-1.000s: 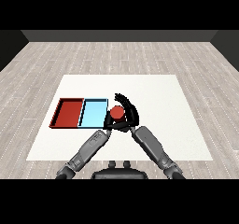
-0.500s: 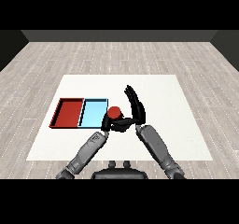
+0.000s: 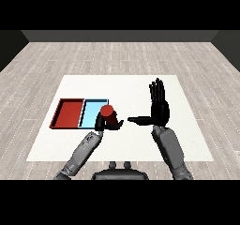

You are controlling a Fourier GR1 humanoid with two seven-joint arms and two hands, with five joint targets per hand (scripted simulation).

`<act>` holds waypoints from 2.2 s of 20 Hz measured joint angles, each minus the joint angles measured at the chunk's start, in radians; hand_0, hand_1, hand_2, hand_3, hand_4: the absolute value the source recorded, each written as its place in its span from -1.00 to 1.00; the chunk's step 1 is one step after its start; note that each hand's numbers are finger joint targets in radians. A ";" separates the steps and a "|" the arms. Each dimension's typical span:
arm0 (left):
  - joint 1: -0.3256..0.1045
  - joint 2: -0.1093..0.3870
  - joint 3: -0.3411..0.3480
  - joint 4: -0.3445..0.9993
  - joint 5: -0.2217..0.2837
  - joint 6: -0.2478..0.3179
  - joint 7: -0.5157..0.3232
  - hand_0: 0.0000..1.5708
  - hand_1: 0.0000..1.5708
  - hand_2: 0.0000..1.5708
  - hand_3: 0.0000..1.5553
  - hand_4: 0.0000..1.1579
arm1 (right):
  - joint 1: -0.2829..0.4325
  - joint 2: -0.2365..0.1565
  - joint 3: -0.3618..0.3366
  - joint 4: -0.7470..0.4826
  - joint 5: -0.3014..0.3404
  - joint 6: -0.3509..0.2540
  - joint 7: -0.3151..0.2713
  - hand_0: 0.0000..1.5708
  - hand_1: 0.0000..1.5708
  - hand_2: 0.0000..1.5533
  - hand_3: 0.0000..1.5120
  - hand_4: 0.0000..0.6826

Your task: Pick the red can and put it in the red box

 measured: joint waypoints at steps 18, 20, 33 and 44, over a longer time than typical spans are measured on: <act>-0.067 0.275 0.228 -0.043 -0.122 -0.051 0.170 0.81 0.81 0.85 0.79 0.92 | 0.325 -0.089 -0.196 0.180 -0.081 0.216 -0.188 -1.00 -1.00 -1.00 -1.00 -1.00; -0.095 0.300 0.251 0.009 -0.143 -0.063 0.182 0.99 0.99 0.92 0.83 0.90 | 0.335 -0.082 -0.197 0.205 -0.077 0.222 -0.198 -1.00 -1.00 -1.00 -1.00 -1.00; -0.230 0.391 0.451 0.663 -0.162 -0.128 0.043 1.00 1.00 1.00 0.93 0.80 | 0.301 -0.067 -0.220 0.329 -0.050 0.254 -0.275 -1.00 -1.00 -1.00 -1.00 -1.00; -0.371 0.384 0.479 1.133 -0.250 -0.046 0.077 -0.03 -0.03 -0.03 -1.00 0.16 | 0.316 -0.074 -0.228 0.292 -0.023 0.259 -0.330 -1.00 -1.00 -1.00 -1.00 -1.00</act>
